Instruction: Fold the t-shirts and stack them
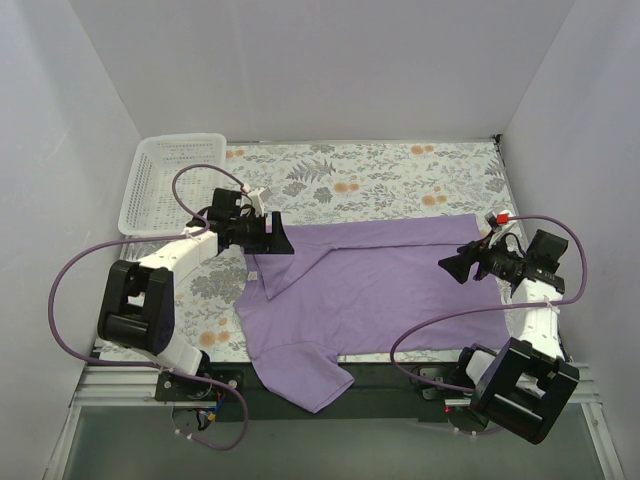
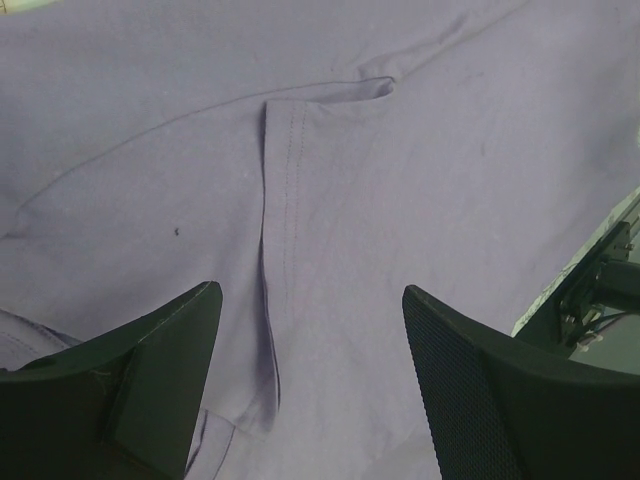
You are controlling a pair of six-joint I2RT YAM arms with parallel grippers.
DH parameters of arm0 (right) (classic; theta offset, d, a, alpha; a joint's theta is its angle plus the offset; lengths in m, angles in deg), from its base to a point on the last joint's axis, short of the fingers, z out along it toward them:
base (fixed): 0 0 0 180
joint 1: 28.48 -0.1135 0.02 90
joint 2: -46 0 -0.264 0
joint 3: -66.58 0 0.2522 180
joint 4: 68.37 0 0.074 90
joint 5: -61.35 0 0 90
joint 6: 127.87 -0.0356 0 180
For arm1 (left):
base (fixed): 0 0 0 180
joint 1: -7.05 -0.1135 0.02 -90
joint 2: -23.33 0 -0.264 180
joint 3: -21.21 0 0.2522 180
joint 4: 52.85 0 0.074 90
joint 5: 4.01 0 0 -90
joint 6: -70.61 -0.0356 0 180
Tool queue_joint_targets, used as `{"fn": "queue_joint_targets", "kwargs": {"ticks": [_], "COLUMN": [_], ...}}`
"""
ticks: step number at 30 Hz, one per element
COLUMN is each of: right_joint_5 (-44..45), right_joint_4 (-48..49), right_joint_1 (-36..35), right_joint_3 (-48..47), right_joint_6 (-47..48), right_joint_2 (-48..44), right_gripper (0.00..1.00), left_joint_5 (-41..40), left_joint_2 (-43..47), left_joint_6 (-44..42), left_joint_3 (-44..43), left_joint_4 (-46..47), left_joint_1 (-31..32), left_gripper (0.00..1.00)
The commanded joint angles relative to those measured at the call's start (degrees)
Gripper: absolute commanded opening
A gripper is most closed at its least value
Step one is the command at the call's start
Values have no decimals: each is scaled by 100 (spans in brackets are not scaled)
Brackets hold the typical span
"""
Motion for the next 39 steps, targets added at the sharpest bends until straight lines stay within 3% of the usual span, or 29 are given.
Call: {"fn": "queue_joint_targets", "kwargs": {"ticks": [1, 39], "right_joint_5": [-144, -135], "right_joint_4": [-49, -49], "right_joint_1": [-6, -6], "right_joint_3": [13, 31], "right_joint_6": [-17, -8], "right_joint_2": [-20, -29], "right_gripper": [82, 83], "left_joint_5": [-75, 4], "left_joint_2": [179, -165], "left_joint_6": [-115, -176], "left_joint_3": [129, 129], "left_joint_4": [99, 196], "left_joint_1": [15, 138], "left_gripper": [72, 71]}}
